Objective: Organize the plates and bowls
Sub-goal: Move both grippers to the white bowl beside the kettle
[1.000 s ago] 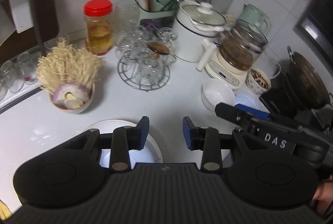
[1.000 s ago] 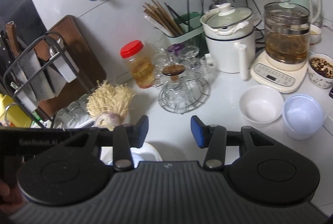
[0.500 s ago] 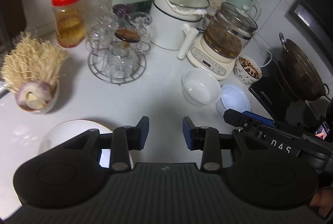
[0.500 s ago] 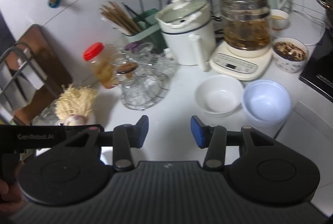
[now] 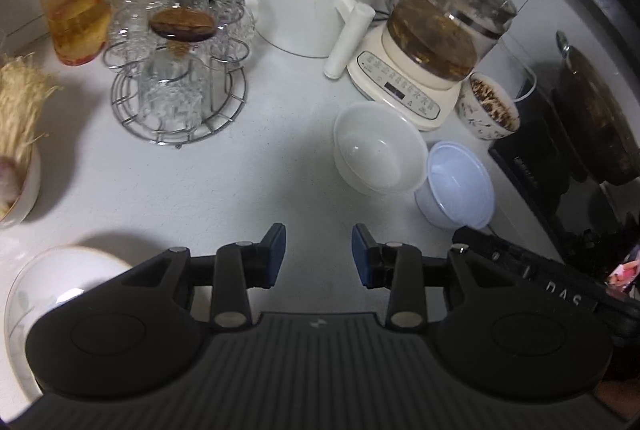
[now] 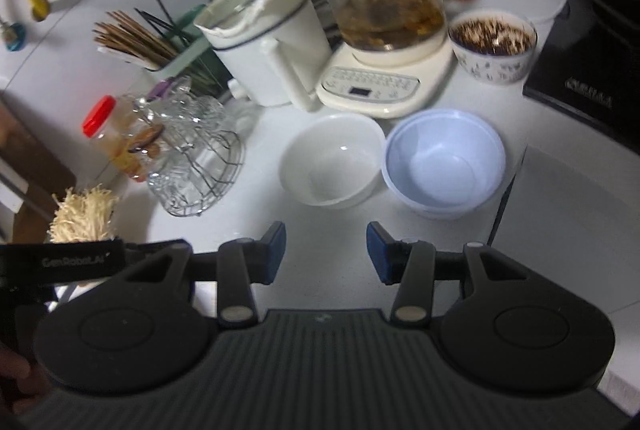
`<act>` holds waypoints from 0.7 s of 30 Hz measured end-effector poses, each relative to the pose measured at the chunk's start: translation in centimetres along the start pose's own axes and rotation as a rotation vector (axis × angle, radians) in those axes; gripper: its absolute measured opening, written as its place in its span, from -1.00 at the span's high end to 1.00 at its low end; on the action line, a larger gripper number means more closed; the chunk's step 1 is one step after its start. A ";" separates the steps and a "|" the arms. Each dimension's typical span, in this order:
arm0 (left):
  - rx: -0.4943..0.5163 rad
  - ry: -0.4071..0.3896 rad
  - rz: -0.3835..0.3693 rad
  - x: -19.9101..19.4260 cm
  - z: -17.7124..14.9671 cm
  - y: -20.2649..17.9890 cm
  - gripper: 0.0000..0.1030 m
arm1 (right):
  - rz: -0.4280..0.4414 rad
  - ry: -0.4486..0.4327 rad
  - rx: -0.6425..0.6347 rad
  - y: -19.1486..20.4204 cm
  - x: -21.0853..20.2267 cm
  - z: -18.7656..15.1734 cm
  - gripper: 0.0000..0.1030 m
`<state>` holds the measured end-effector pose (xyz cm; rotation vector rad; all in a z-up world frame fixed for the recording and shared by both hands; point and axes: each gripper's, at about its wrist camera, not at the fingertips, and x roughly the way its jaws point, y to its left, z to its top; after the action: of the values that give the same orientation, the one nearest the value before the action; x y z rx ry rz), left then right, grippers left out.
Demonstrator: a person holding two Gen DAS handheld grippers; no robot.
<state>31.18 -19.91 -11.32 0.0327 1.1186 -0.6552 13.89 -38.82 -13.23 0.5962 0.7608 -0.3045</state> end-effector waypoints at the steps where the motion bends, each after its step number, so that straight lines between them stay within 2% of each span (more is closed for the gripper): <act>1: 0.009 0.009 -0.001 0.6 0.4 -0.2 0.19 | 0.004 0.012 0.015 -0.2 0.5 0.0 0.06; 8: 0.019 0.027 -0.013 5.1 3.2 -0.7 0.18 | -0.002 0.060 0.097 -1.5 4.0 0.6 0.06; 11: -0.028 0.071 -0.026 7.5 4.4 -0.2 0.18 | 0.003 0.075 0.121 -1.8 5.2 1.0 0.06; 15: -0.149 0.109 -0.077 9.6 5.2 1.5 0.18 | 0.006 0.092 0.124 -2.0 6.3 1.4 0.06; 21: -0.147 0.132 -0.121 12.1 6.5 1.5 0.19 | -0.011 0.098 0.103 -2.1 7.4 1.8 0.06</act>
<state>40.56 -26.56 -18.93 -0.1195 1.3010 -0.6844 19.04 -41.89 -18.36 0.7078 0.8466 -0.3282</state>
